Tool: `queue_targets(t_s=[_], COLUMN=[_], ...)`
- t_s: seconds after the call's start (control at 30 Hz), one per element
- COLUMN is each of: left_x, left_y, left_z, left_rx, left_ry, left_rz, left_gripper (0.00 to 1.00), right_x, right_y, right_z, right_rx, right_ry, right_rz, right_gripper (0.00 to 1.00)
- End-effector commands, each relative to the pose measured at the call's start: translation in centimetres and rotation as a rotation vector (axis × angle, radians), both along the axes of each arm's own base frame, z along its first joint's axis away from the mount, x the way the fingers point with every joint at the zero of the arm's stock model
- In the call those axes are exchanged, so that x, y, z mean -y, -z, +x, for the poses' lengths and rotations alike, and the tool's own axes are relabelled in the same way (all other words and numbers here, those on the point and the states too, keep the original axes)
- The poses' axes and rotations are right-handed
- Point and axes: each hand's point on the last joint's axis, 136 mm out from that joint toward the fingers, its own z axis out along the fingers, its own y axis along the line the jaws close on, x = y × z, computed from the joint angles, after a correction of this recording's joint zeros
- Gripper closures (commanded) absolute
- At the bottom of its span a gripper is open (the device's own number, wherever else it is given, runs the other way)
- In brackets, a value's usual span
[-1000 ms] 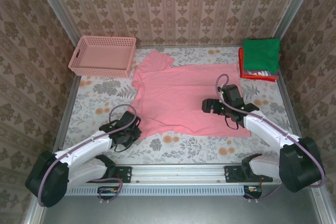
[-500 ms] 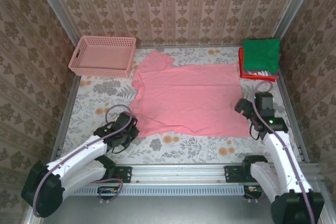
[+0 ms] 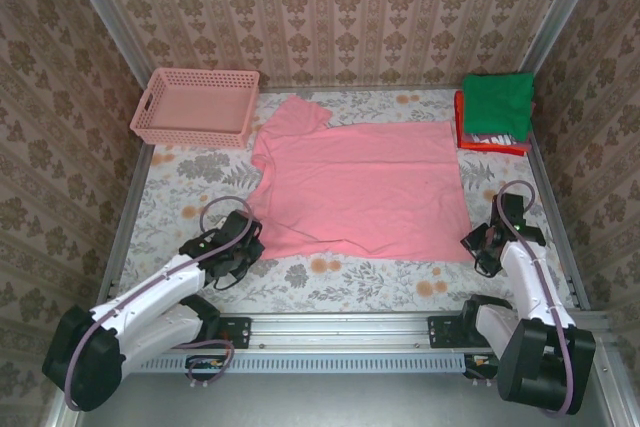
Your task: Fold and stack the t-shirts
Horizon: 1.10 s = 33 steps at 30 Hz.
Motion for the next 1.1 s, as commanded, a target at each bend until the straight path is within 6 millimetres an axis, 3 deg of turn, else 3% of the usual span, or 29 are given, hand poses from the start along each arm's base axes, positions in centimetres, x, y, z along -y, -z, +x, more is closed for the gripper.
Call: queue_targets(t_s=[0.0, 0.23, 0.47, 0.7, 0.77, 0.83, 1.07], left_x=[-0.5, -0.3, -0.2, -0.2, -0.2, -0.2, -0.2], left_y=[-0.3, -0.1, -0.1, -0.4, -0.6, -0.7, -1.1], left_z=[0.4, 0.7, 0.8, 0.7, 0.8, 0.8, 1.0], left_rx=[0.007, -0.001, -0.004, -0.002, 0.001, 0.0, 0.01], left_ry=[-0.012, -0.001, 0.002, 0.001, 0.004, 0.006, 0.007], left_rz=[0.028, 0.026, 0.02, 0.017, 0.017, 0.019, 0.019], left_gripper=[1.0, 1.0, 1.0, 1.0, 1.0, 1.0, 1.0], right_x=[-0.5, -0.5, -0.7, -0.4, -0.4, -0.3, -0.1], right_y=[0.7, 1.8, 3.1, 3.4, 3.1, 2.7, 1.8], right_z=[0.2, 1.3, 1.1, 0.5, 0.4, 0.1, -1.6], right_rx=[-0.002, 0.004, -0.021, -0.037, -0.037, -0.043, -0.049], right_ry=[0.017, 0.01, 0.029, 0.047, 0.049, 0.05, 0.071], right_rz=[0.049, 0.064, 0.085, 0.077, 0.073, 0.065, 0.029], right_gripper=[0.56, 0.62, 0.71, 0.91, 0.8, 0.61, 0.69])
